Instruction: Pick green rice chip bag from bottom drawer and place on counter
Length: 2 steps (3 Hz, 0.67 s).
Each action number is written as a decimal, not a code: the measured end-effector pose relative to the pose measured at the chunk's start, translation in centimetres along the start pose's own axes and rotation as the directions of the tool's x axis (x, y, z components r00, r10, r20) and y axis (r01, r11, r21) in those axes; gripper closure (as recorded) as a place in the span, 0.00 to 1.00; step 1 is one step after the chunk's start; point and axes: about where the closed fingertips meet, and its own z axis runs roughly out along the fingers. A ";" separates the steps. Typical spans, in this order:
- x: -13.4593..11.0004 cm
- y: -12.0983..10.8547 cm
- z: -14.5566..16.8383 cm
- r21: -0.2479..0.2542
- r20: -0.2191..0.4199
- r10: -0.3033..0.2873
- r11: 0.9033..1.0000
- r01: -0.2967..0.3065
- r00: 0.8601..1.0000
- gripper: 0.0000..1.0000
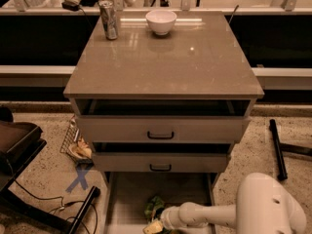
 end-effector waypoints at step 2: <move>-0.1 0.4 0.5 -0.008 -0.003 -0.005 1.000 0.005 1.000 0.62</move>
Offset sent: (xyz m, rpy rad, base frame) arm 0.0001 0.0048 -0.0012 0.0009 0.0007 0.0079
